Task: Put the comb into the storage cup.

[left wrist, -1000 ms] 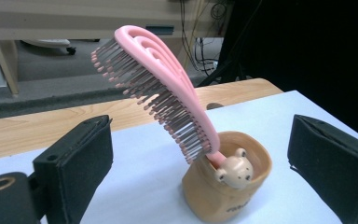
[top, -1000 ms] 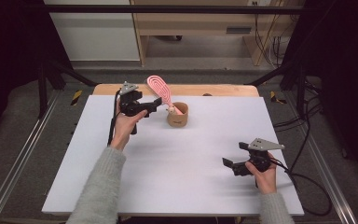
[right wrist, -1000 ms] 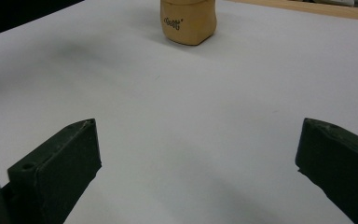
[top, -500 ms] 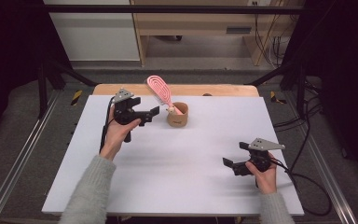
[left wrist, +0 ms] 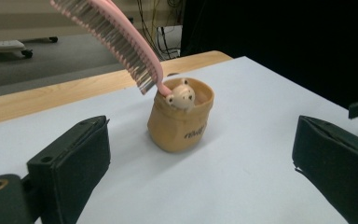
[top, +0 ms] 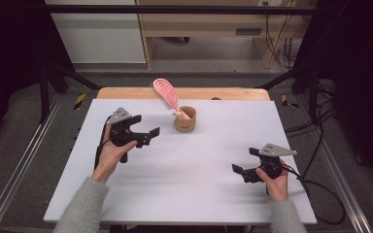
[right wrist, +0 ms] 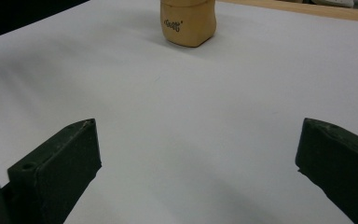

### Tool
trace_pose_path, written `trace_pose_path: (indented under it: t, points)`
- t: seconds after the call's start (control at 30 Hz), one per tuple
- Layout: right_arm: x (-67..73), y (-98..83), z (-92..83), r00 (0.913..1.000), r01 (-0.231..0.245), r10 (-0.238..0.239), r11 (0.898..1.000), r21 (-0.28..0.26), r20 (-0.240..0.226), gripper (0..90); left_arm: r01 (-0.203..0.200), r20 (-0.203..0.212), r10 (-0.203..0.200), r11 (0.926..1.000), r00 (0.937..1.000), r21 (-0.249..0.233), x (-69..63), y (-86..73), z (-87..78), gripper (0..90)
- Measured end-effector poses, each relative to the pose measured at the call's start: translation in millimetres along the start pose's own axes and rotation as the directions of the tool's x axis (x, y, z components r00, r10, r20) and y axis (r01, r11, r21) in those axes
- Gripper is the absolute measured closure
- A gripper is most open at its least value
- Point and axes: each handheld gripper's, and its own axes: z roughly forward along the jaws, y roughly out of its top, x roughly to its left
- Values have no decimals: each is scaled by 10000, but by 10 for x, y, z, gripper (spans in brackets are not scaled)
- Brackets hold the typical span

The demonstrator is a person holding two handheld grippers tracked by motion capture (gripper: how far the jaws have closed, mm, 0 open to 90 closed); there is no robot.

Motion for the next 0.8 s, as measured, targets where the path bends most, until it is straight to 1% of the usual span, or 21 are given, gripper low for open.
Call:
trace_pose_path:
  t: [0.13, 0.23, 0.33, 0.43, 0.8]
  points:
    - [0, -2, 4, 10000, 19, -19, 10000, 10, 4, 4, 81, 81, -81, 10000, 9999, 31, 9, -100, -70, 41]
    - [1, -2, 5, 10000, 10, -10, 10000, 6, -2, 4, 10, 145, -13, 9999, 9999, 151, 11, -187, -117, 41]
    - [1, -2, 5, 10000, 10, -10, 10000, 8, -3, 4, 21, 149, -25, 9997, 9999, 239, 20, -276, -162, 41]
    - [1, -4, 7, 10000, 22, -22, 10000, 17, -3, 4, 127, 124, -131, 9995, 9998, 288, 47, -373, -207, 42]
    - [0, -9, 16, 10000, 44, -44, 10000, 89, 18, 4, 347, -169, -339, 9982, 9993, 486, 163, -701, -379, 45]
